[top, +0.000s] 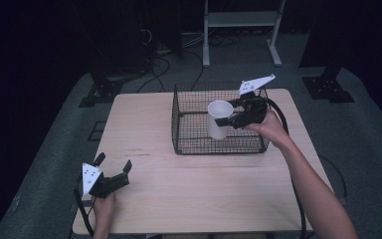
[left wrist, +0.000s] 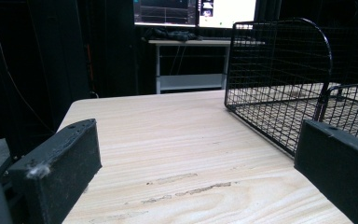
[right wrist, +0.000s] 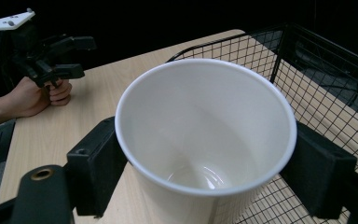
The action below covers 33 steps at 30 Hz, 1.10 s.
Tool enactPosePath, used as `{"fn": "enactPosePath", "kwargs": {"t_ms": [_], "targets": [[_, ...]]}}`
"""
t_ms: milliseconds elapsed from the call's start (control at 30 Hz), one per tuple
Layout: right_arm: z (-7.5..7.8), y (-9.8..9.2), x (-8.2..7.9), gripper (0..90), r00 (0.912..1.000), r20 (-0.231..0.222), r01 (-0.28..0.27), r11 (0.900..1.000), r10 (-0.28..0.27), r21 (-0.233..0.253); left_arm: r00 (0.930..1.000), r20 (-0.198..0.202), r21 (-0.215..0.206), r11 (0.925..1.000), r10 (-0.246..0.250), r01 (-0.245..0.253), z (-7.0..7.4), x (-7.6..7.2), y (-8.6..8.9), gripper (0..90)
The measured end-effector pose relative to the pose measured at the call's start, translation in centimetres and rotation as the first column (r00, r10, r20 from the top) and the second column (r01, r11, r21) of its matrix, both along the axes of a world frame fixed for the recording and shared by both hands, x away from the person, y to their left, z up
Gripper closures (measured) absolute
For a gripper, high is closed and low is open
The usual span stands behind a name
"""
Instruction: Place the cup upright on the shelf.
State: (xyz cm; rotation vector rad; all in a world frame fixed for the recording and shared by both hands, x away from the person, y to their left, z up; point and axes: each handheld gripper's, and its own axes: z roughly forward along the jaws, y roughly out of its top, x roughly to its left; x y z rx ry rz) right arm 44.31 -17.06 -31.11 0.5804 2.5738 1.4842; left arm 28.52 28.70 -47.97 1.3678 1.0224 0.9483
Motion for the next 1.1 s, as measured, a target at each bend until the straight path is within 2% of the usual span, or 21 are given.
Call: {"fn": "enactPosePath", "kwargs": {"t_ms": [167,567,867,933,1100], "targets": [[-0.2,0.1,0.7,19.5,0.9998,0.003,0.022,1.000,-0.021,-0.022,1.0000,0.000,0.003,1.0000,0.000,0.000,0.0,0.0,0.0,0.0],[-1.3,1.0,2.9,19.4,0.9987,-0.029,0.042,0.999,-0.042,-0.018,1.0000,-0.001,0.004,1.0000,-0.001,0.001,0.0,0.0,0.0,0.0],[-2.9,2.0,4.3,19.4,0.9970,-0.051,0.058,0.998,-0.059,-0.024,1.0000,0.000,0.003,1.0000,-0.004,0.004,0.0,0.0,0.0,0.0],[-3.2,2.1,4.6,19.5,0.9963,-0.060,0.060,0.998,-0.061,-0.011,1.0000,-0.001,0.003,1.0000,-0.004,0.004,0.0,0.0,0.0,0.0],[-3.7,2.7,5.2,19.5,0.9962,-0.052,0.070,0.998,-0.070,-0.007,1.0000,0.000,0.002,1.0000,-0.004,0.004,0.0,0.0,0.0,0.0]]}}
